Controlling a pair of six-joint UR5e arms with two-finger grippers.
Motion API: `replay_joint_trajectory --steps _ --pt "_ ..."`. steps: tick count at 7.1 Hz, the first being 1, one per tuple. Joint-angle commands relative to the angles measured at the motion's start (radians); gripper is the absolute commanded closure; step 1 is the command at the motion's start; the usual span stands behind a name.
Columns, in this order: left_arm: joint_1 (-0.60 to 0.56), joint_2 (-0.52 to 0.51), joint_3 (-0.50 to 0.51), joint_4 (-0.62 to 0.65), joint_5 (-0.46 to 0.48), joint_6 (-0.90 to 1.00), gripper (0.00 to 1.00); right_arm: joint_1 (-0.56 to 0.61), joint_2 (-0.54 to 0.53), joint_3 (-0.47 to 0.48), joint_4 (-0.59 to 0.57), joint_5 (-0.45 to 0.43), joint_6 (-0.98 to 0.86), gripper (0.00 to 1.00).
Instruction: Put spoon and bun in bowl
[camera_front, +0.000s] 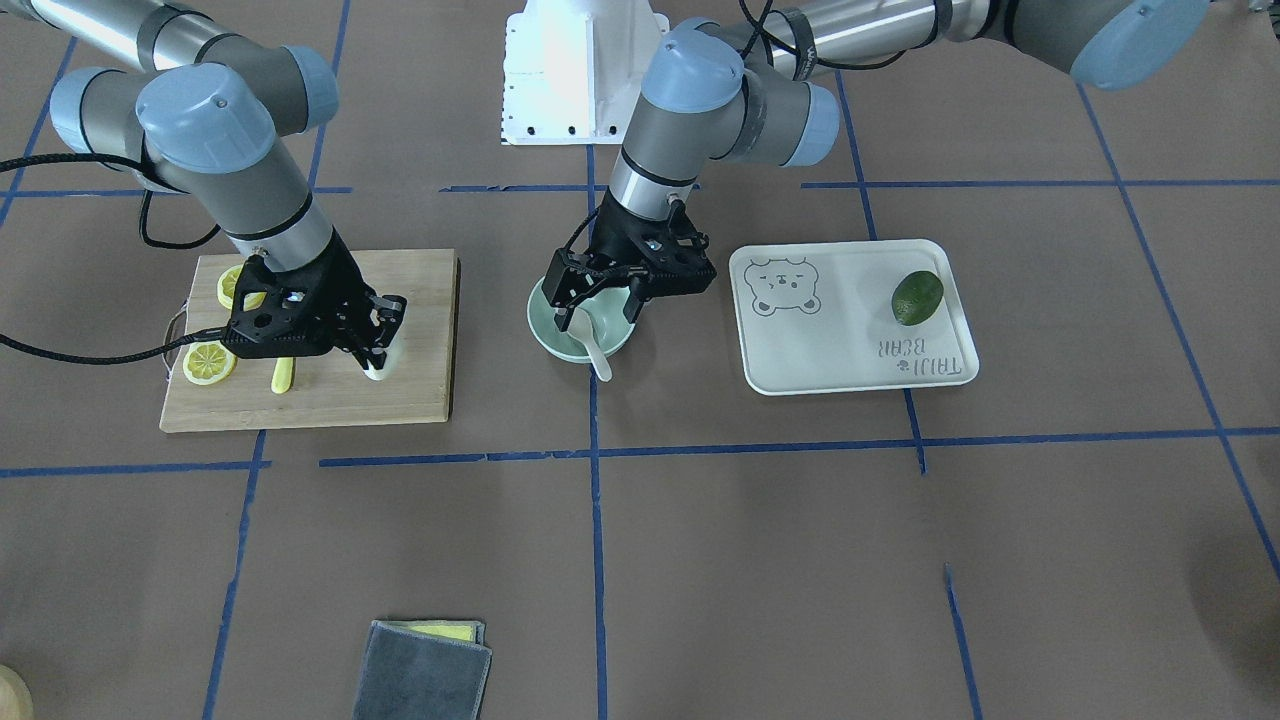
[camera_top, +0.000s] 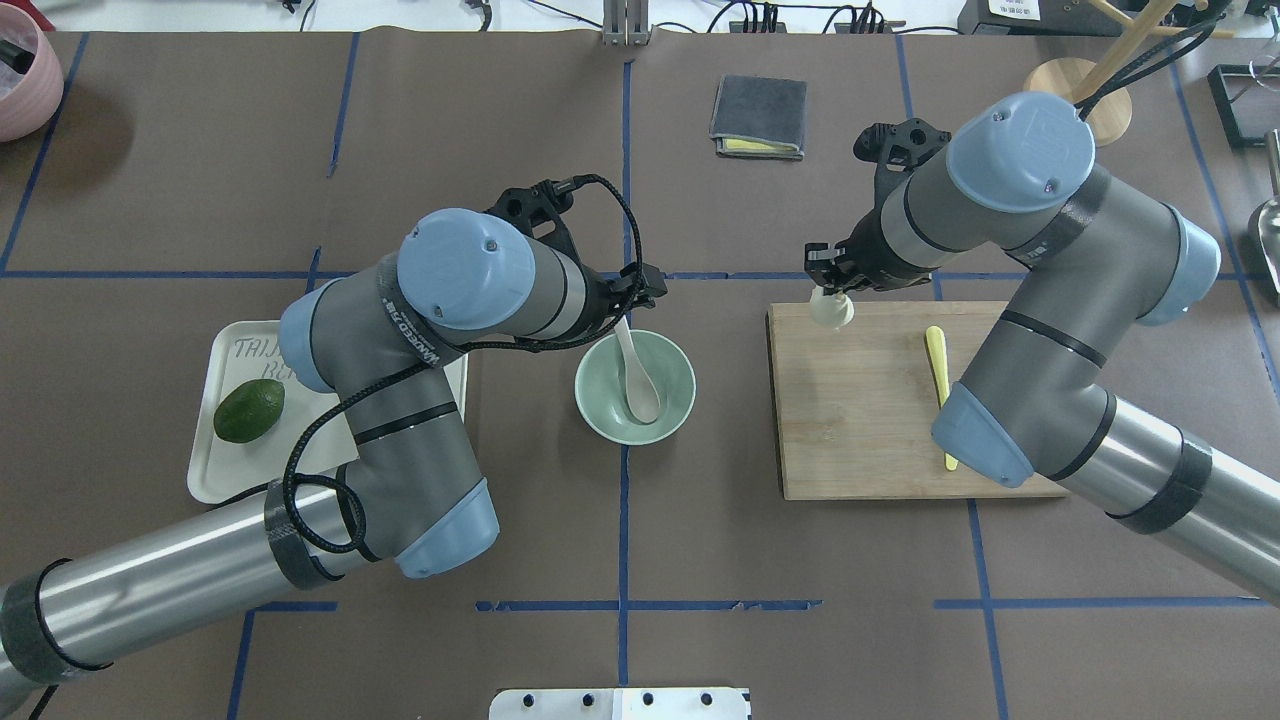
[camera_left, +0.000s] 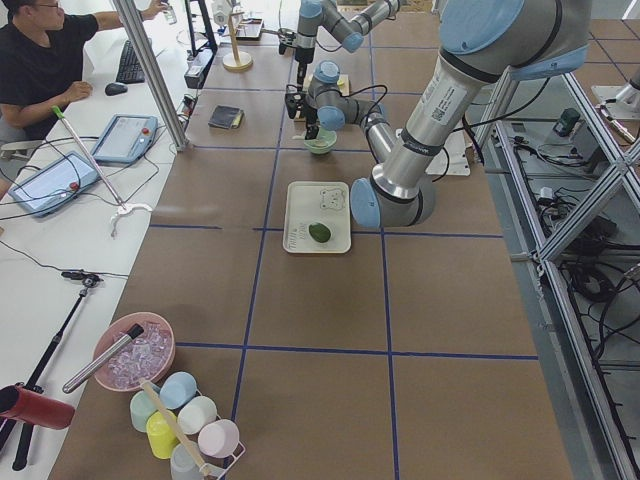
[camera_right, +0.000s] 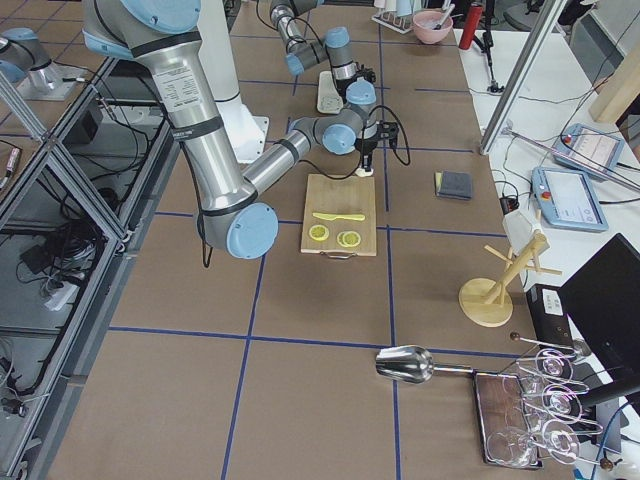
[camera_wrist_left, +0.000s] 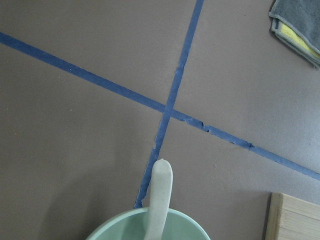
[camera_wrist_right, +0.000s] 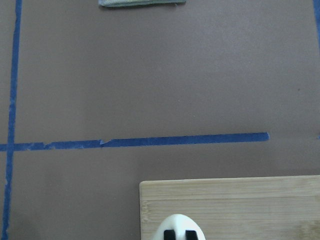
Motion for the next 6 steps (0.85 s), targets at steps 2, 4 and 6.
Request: replay_joint_trajectory --steps 2,4,6 --pt "-0.116 0.076 -0.188 0.213 -0.108 0.215 0.00 -0.023 0.105 -0.003 -0.001 -0.002 0.040 1.00" --pt "-0.194 0.184 -0.266 0.237 -0.113 0.372 0.00 -0.123 0.196 -0.032 0.002 -0.041 0.153 1.00" --pt "-0.288 0.204 -0.291 0.332 -0.113 0.570 0.00 -0.213 0.298 -0.121 0.007 -0.156 0.209 1.00"
